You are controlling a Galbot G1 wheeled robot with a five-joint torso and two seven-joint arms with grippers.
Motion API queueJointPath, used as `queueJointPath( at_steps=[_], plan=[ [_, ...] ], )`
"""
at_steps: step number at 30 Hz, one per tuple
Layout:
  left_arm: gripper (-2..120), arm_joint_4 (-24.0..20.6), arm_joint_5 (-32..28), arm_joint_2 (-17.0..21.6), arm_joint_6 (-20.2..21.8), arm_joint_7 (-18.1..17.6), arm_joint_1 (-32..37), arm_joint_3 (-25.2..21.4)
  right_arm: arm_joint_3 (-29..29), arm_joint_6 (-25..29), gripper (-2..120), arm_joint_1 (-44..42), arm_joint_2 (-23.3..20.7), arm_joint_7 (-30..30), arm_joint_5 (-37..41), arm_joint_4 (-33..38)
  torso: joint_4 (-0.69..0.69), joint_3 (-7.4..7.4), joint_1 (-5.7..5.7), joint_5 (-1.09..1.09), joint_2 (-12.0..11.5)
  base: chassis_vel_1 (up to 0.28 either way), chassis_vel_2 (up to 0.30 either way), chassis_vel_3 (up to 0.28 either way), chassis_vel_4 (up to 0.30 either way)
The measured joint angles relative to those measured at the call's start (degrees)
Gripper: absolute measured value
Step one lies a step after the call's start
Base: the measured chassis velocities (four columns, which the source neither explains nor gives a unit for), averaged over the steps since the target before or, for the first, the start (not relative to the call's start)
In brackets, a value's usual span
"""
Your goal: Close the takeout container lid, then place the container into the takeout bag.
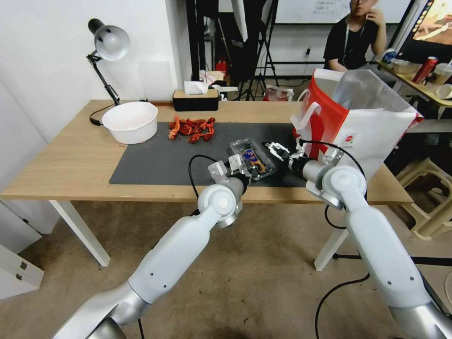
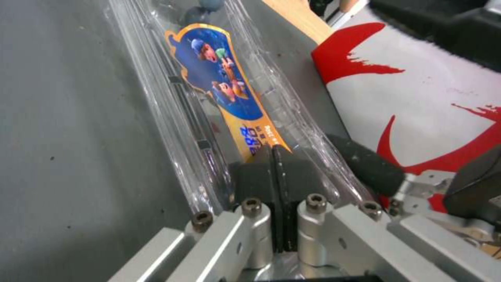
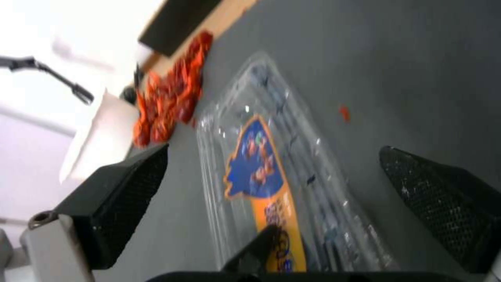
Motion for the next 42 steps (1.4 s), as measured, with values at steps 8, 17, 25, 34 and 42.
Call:
queueJointPath(
  at_steps=[8,17,25,34,42],
  plan=[
    [0,0.2,0.1,-0.1,-0.3,0.1,-0.1,0.0,-1.3,-3.0,100,2.2,0.3,1.2,2.6,-3.1,-0.01,0.00,0.00,0.01,0.0,0.000,0.000,0.000,0.000],
    [0,-0.1,0.0,0.5,-0.5,0.1,0.0,-0.1,-2.9,-3.1,100,4.4,1.4,2.7,5.2,-5.7,0.00,0.00,0.00,0.00,0.0,0.000,0.000,0.000,0.000],
    [0,-0.5,0.0,0.6,-0.6,0.1,0.3,-0.3,-3.3,-3.0,87,5.0,1.5,4.0,6.2,-6.9,-0.01,-0.02,-0.02,-0.01,0.0,0.000,0.000,0.000,0.000],
    [0,-0.5,-0.1,0.5,-0.8,0.1,0.3,-0.4,-3.3,-2.9,58,4.8,1.4,4.4,6.3,-7.3,-0.01,-0.01,-0.01,0.01,0.0,0.000,0.000,0.000,0.000],
    [0,-0.5,-0.2,0.6,-0.9,0.1,0.1,-0.5,-3.3,-2.9,28,4.4,1.5,4.4,5.7,-7.5,0.01,0.00,-0.01,0.02,0.0,0.000,0.000,0.000,0.000]
  ],
)
